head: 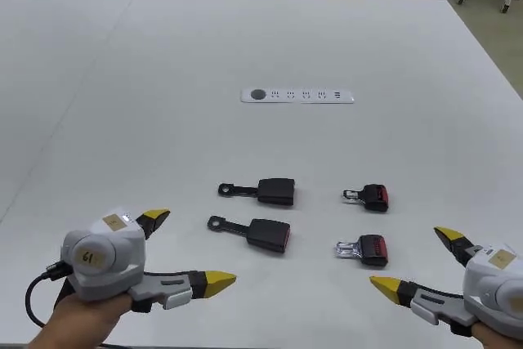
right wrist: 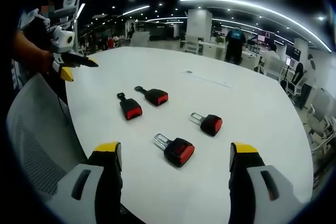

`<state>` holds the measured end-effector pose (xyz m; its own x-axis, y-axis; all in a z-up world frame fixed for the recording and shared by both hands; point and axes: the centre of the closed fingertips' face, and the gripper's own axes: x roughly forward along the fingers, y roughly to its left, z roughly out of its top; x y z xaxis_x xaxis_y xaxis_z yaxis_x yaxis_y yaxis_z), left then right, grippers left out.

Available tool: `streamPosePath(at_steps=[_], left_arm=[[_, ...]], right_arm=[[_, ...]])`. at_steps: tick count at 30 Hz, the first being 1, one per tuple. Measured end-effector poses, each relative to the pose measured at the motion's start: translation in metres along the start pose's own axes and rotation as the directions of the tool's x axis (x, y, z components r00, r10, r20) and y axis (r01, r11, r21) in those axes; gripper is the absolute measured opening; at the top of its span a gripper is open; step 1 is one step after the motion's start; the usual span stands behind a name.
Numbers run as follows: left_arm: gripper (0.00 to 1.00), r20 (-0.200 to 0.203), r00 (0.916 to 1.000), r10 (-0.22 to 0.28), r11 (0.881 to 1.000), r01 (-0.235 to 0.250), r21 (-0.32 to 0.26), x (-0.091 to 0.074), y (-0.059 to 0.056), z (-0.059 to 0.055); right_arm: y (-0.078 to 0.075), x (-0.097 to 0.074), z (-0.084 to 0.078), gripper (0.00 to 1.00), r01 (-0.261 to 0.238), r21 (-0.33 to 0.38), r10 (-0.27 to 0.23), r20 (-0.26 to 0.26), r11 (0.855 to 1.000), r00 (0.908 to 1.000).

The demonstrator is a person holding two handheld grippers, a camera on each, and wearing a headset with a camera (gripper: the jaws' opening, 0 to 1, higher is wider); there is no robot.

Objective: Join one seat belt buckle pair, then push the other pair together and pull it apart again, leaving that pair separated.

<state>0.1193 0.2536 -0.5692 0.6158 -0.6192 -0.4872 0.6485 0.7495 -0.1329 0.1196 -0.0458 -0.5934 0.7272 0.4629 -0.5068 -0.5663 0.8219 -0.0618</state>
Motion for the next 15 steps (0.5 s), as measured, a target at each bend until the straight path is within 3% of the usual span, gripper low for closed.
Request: streamPosePath(at_steps=[15], left_arm=[[1.00, -0.005, 1.0000, 0.003, 1.000, -0.003, 0.004, -0.0025, -0.0038, -0.0014]], right_arm=[[-0.0004, -0.0052, -0.0073, 0.85, 0.002, -0.008, -0.002, -0.010, 1.000, 1.0000]])
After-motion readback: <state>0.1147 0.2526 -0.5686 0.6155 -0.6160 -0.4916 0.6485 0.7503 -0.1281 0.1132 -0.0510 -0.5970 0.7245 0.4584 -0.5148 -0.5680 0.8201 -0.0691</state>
